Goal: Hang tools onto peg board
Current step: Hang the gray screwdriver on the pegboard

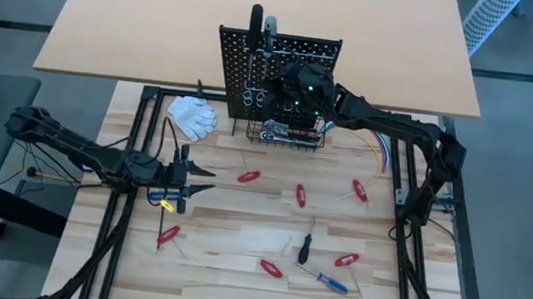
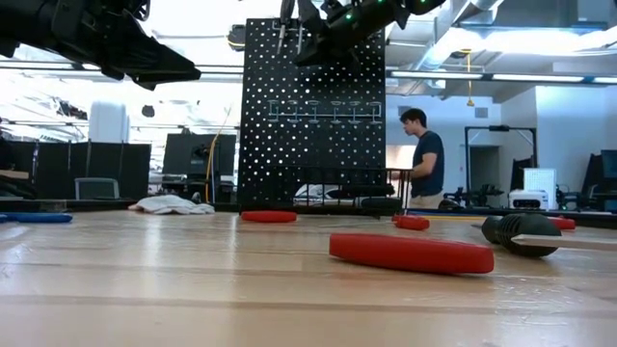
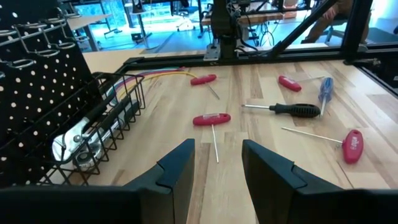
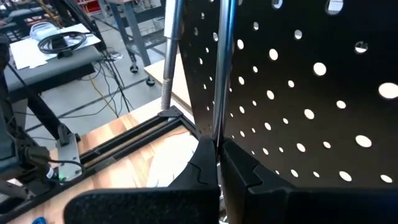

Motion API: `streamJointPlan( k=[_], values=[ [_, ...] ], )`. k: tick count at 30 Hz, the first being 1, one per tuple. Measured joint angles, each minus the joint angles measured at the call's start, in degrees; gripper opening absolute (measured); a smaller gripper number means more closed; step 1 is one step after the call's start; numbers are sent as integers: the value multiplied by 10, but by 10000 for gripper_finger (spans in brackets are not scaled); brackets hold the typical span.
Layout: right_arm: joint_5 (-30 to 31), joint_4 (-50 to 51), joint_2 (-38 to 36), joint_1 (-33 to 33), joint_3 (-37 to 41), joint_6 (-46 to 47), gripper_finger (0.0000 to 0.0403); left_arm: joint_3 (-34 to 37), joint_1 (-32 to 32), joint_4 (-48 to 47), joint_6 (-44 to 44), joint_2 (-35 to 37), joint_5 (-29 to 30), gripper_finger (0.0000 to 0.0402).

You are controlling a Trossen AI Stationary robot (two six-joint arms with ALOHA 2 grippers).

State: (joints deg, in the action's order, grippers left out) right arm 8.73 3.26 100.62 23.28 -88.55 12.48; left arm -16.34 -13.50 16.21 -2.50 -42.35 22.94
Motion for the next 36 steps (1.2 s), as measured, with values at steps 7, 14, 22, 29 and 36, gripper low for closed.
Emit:
streamJointPlan(
  k=[7,14,22,29,36],
  values=[
    [0,7,0,5,0,10,5,0,0,0,4,0,0,127],
    [6,6,0,5,0,10,31,0,0,-1,8,0,0,127],
    [8,10,-1,5,0,-6,124,0,0,-6,12,0,0,127],
    [9,31,-1,-4,0,-10,156,0,0,-15,17,0,0,127],
    [9,98,-2,-18,0,-18,148,0,0,-16,17,0,0,127]
  ],
)
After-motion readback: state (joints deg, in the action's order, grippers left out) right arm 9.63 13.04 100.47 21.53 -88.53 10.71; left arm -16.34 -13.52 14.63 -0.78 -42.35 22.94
